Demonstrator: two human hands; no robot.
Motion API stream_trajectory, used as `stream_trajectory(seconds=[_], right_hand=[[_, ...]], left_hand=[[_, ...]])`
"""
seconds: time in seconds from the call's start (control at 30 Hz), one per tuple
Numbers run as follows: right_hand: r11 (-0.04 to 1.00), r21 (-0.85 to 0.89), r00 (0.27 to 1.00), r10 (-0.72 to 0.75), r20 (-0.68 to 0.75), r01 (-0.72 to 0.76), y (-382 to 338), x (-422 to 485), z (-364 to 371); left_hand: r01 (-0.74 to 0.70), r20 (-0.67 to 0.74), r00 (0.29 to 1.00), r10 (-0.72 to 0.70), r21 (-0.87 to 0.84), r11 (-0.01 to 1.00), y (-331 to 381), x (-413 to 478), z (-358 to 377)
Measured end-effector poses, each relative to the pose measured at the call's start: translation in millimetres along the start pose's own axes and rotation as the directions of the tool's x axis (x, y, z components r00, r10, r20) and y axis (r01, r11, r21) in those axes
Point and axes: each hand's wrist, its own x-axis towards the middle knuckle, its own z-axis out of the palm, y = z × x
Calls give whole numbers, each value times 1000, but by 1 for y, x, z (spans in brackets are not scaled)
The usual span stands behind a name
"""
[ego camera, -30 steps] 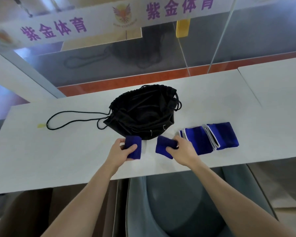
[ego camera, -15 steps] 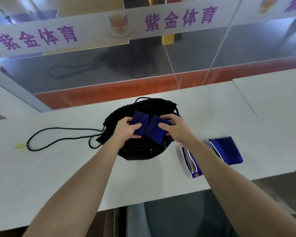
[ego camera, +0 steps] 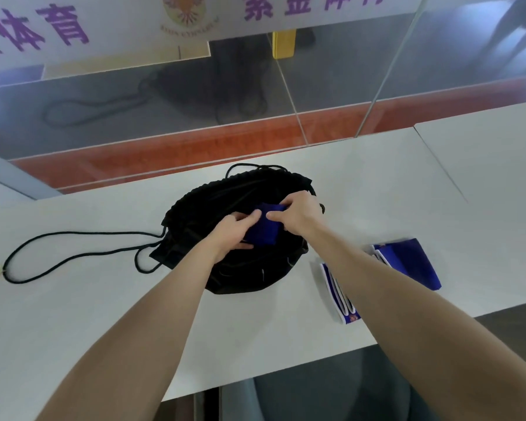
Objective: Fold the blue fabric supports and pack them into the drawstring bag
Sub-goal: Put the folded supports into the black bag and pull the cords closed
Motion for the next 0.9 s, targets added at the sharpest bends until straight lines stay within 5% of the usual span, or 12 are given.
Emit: stream_trajectory(seconds=[0.3, 0.47, 0.53, 0.6, 0.7, 0.8, 0.9], right_hand=[[993, 57, 993, -105, 62, 102, 4, -10, 6], [952, -224, 919, -269, -290, 208, 26, -30, -4], [967, -251, 943, -129, -306, 51, 36, -35, -7], [992, -104, 978, 55, -200, -77, 42, -36, -6], [980, 156, 981, 147, -129, -126, 47, -39, -6], [964, 259, 974, 118, -195, -65, 49, -49, -6], [965, 261, 976, 88, -201, -34, 51, -61, -4]], left_hand=[[-110, 56, 993, 105, 109, 988, 0, -11, 6], [-90, -59, 994, 97, 115, 989, -3, -8, 10], [-63, -78, 994, 74, 136, 989, -3, -8, 12], [-33, -117, 992, 45, 99, 995, -2, -8, 15], [30, -202, 979, -21, 42, 999, 1, -8, 16], [-36, -262, 954, 145, 379, 925, -2, -13, 15], [-182, -130, 885, 448, 788, 588, -3, -23, 13]])
